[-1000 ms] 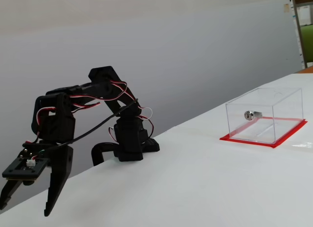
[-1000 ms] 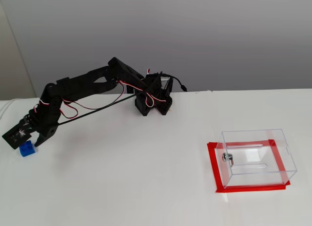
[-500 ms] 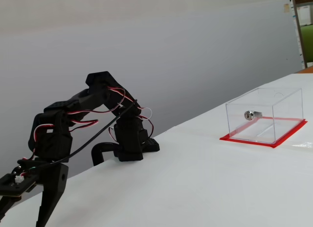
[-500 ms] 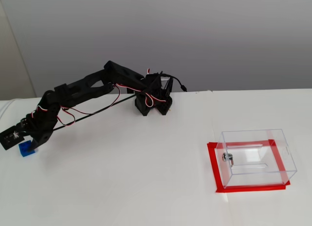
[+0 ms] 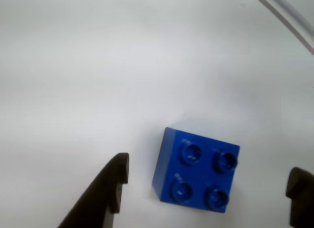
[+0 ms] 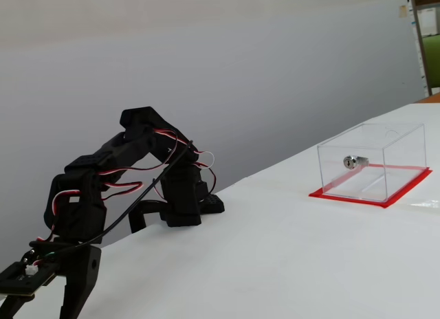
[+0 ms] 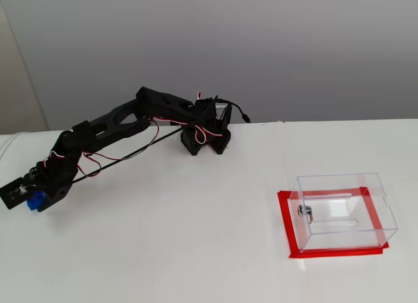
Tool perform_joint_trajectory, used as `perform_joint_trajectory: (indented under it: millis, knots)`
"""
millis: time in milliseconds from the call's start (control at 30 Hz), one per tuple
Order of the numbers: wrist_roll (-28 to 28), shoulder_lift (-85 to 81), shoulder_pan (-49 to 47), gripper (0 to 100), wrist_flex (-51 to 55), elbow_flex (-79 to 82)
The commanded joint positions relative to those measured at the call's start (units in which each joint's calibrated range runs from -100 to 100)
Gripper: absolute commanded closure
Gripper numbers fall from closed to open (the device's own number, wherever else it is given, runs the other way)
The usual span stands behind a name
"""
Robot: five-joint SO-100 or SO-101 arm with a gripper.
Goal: Pick the blue lego brick and place it into the transparent box
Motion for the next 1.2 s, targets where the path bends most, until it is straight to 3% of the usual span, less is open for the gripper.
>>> perform_joint_trajectory:
  millis: [0,333,533,1167]
  knots:
    - [-0.10,-0.10,-0.24,65,-1.41,-5.52]
    - [1.57,1.85,0.28,65,-1.24,-6.96]
    - [1.57,1.94,0.94,75,-1.24,-6.24]
    - [1.10,3.21,2.79,75,-1.15,-6.51]
